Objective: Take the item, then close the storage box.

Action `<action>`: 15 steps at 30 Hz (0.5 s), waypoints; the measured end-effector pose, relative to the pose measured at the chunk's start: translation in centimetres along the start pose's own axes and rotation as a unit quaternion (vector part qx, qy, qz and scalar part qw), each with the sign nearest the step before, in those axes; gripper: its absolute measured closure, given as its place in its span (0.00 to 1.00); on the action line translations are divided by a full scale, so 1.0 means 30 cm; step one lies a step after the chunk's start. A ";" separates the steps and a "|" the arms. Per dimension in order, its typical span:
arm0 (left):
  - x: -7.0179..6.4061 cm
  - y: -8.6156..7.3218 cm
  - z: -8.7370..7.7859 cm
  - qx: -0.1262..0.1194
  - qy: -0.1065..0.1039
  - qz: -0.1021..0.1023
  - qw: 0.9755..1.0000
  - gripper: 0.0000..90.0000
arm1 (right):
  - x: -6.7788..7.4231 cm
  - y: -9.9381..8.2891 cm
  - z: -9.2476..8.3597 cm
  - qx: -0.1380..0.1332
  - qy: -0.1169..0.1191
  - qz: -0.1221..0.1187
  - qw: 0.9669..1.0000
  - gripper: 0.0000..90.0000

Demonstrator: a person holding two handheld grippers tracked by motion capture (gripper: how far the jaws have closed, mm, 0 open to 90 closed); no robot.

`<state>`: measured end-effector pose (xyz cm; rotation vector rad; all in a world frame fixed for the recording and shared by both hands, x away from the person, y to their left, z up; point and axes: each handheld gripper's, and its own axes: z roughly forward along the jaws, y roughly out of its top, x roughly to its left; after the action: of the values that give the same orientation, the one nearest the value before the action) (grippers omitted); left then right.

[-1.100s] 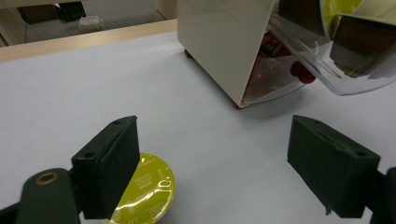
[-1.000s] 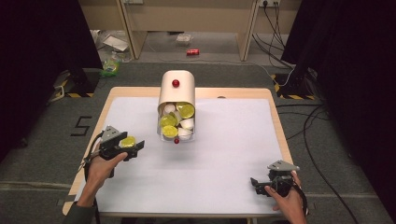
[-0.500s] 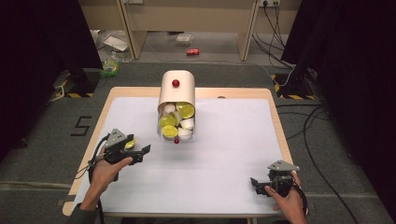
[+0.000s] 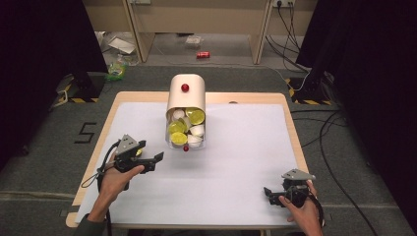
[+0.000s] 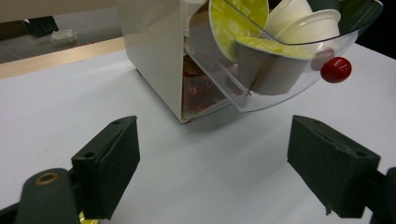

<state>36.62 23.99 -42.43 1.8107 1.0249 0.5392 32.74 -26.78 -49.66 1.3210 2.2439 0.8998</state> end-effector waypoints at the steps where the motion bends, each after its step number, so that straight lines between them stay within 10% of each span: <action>1: -0.003 0.004 0.001 -0.001 -0.001 0.001 1.000 0.18 | 0.000 0.000 0.000 0.000 0.000 0.001 1.000 0.00; 15: -0.020 0.040 0.020 -0.008 -0.006 0.003 1.000 0.17 | 0.000 0.000 0.000 0.000 0.000 0.000 1.000 0.00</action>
<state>37.23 22.96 -41.60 1.8004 1.0051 0.5386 32.74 -26.78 -49.66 1.3214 2.2439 0.8996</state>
